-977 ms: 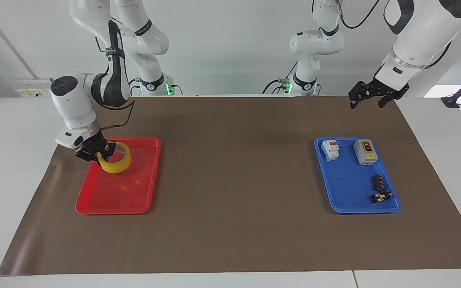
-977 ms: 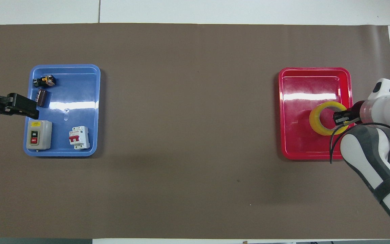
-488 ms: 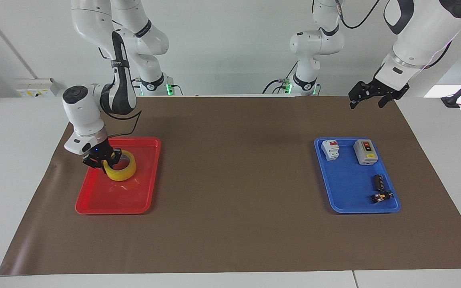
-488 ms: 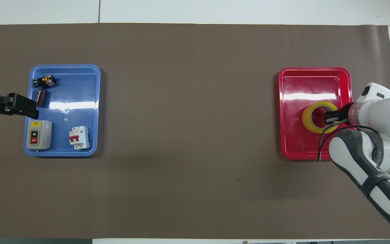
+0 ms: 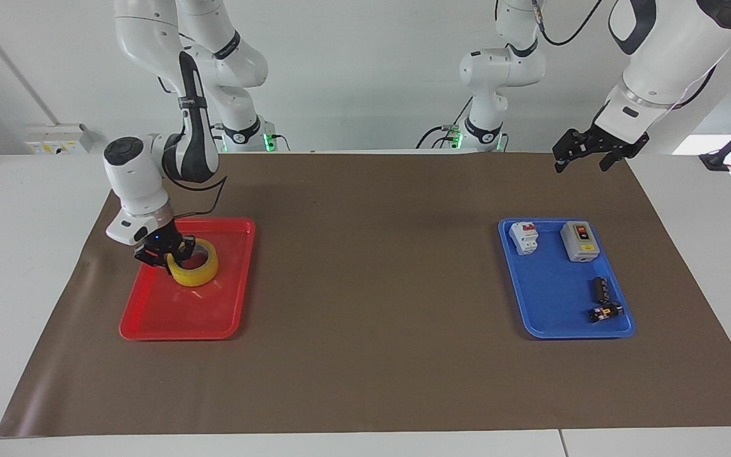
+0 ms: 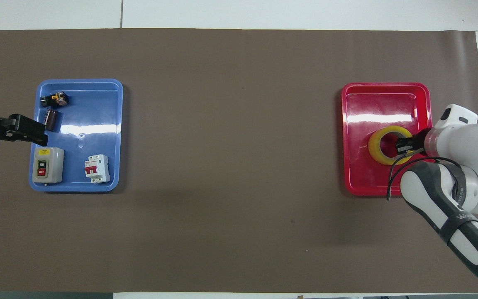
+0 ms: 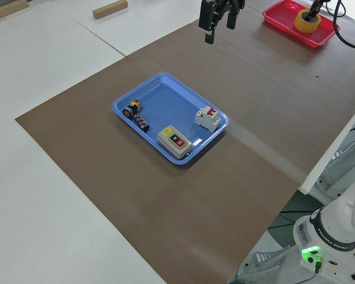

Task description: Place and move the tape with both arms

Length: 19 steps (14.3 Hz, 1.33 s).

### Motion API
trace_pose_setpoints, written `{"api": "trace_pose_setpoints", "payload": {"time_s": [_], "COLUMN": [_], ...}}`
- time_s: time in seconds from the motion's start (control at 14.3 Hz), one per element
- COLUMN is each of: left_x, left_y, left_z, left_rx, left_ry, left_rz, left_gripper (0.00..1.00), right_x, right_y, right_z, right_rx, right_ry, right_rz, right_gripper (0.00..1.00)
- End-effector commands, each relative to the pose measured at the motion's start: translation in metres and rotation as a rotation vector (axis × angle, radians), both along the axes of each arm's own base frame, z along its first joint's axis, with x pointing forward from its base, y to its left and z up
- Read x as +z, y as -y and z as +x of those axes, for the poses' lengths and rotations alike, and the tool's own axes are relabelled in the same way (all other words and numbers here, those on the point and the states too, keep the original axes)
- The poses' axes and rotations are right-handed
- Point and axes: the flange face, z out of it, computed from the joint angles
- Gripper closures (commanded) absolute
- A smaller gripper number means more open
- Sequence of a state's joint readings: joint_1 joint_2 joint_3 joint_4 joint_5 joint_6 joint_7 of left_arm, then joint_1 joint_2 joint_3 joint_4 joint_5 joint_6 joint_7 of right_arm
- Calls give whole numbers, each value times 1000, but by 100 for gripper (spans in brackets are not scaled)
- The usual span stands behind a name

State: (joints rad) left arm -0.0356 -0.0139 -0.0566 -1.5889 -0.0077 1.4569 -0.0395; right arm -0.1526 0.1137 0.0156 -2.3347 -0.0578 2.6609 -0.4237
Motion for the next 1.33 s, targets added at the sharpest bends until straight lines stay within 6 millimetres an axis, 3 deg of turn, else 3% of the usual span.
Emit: {"api": "trace_pose_setpoints", "payload": {"time_s": [0.0,0.14,0.21,0.35,0.49,0.7,0.91,1.05,1.26], "left_x": [-1,-1,-1,-1,-1,-1,-1,-1,-1], "left_y": [-2,-2,-2,-2,-2,-1,-2,-2,-2], "left_z": [-3,-3,-3,-3,-3,-3,-3,-3,-3], "left_rx": [4,5,5,5,5,2,5,4,4], "left_ry": [-4,-4,-3,-4,-4,-3,-4,-4,-4], "left_rz": [-13,-13,-13,-13,-13,-13,-13,-13,-13], "left_gripper": [0,0,0,0,0,0,0,0,0], "right_x": [4,28,50,110,163,240,304,326,319], "right_y": [-3,0,1,-23,-24,-25,-27,-26,-18], "right_z": [4,25,34,45,48,37,-1,-17,-21], "right_rx": [-13,-15,-19,-112,-277,-503,-596,-609,-605], "right_ry": [39,41,3,-99,-175,-268,-273,-251,-231], "right_rz": [9,6,8,15,-8,18,96,103,106], "right_gripper": [0,0,0,0,0,0,0,0,0]}}
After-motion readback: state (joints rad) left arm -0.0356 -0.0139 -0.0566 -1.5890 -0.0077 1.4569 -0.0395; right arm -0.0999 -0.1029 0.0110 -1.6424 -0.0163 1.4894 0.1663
